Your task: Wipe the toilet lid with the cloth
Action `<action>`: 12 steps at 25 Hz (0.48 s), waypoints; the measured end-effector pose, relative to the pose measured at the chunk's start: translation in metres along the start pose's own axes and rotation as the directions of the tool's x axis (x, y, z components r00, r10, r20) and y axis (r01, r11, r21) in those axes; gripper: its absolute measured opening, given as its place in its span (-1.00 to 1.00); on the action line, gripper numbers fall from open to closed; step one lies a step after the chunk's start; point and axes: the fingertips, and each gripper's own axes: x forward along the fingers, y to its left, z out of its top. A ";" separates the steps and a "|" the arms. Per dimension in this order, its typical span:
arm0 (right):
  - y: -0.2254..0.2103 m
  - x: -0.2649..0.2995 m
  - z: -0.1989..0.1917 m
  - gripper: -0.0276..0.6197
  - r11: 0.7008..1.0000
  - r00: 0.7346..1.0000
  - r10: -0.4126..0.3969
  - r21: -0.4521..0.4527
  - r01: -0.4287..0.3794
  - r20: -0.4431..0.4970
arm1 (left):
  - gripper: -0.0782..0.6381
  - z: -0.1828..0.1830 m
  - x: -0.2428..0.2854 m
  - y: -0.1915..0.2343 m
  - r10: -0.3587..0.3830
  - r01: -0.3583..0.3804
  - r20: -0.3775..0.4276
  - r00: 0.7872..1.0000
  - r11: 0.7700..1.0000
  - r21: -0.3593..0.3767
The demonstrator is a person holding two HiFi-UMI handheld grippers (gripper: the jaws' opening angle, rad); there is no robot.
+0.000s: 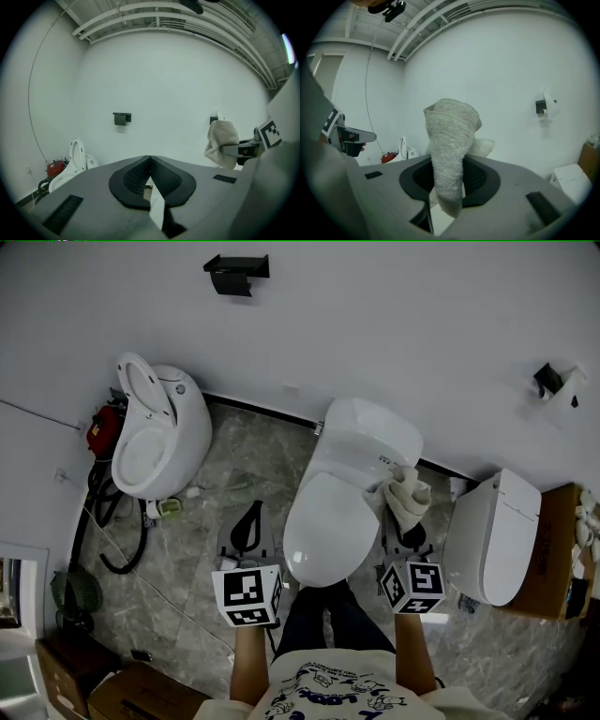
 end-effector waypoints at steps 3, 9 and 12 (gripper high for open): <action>-0.004 0.016 -0.011 -0.57 1.000 0.999 0.020 0.005 -0.020 -0.034 | -0.77 -0.015 0.012 0.001 0.021 -0.021 -0.037 0.999 1.000 -0.008; -0.016 0.055 -0.037 -0.57 0.999 0.993 0.052 -0.004 -0.052 -0.110 | -0.77 -0.047 0.042 0.004 0.049 -0.052 -0.112 0.993 0.998 -0.019; -0.018 0.073 -0.057 -0.57 0.998 0.986 0.059 -0.007 -0.060 -0.157 | -0.77 -0.067 0.052 0.009 0.062 -0.066 -0.150 0.987 0.998 -0.019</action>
